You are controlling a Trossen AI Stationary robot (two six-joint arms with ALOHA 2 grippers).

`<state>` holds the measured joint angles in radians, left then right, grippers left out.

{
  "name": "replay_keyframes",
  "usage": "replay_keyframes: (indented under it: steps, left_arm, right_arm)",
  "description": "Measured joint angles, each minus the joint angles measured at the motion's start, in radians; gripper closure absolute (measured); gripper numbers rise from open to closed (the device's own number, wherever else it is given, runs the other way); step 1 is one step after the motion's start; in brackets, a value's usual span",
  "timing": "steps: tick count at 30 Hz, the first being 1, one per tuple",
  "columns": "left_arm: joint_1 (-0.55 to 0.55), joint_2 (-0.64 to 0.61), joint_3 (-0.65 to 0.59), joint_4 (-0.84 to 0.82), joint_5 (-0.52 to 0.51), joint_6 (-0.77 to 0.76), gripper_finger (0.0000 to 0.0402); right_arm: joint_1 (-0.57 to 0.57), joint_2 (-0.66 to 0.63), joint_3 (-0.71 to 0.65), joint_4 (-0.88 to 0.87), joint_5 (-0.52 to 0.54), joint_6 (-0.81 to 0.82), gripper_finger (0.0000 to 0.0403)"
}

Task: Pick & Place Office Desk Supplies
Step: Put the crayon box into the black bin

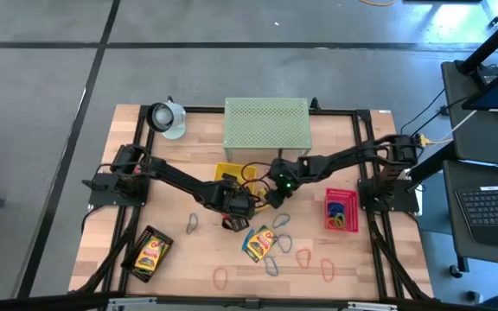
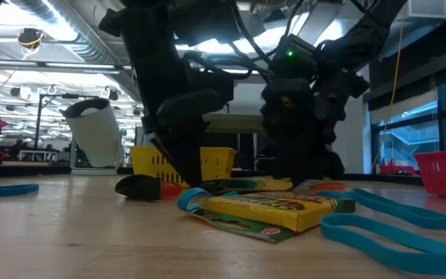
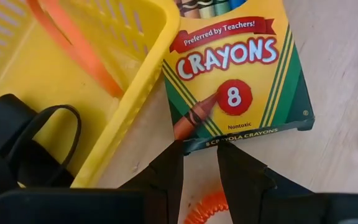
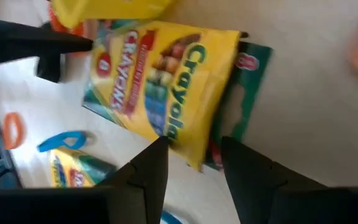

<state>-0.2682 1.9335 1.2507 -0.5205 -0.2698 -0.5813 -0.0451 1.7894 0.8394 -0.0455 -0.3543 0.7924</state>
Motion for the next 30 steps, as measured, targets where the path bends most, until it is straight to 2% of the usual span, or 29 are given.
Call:
replay_keyframes:
  steps: [8, 11, 14, 18, 20, 30]
  left_arm:
    - [0.014, 0.0, -0.001, 0.005, 0.033, 0.012, 0.0304]
    - [0.016, 0.0, -0.002, 0.014, 0.033, 0.012, 0.0304]
    - [0.016, 0.0, -0.002, 0.017, 0.033, 0.009, 0.0304]
    - [0.016, 0.0, -0.002, 0.019, 0.034, 0.005, 0.0304]
    - [0.016, 0.0, -0.002, 0.023, 0.034, 0.001, 0.0304]
    - [0.008, -0.006, -0.002, 0.026, 0.095, -0.044, 0.0304]
  right_arm:
    - [0.0, 0.022, 0.0, 0.121, -0.029, 0.03, 0.0254]
    - [0.0, 0.022, -0.001, 0.12, -0.036, 0.022, 0.0267]
    - [0.0, 0.026, -0.001, 0.12, -0.036, 0.015, 0.0299]
    - [0.002, 0.026, -0.001, 0.124, -0.043, 0.014, 0.0369]
    - [0.003, 0.026, -0.001, 0.124, -0.043, 0.014, 0.039]
    - [0.02, 0.026, -0.001, 0.124, -0.073, 0.049, 0.0399]
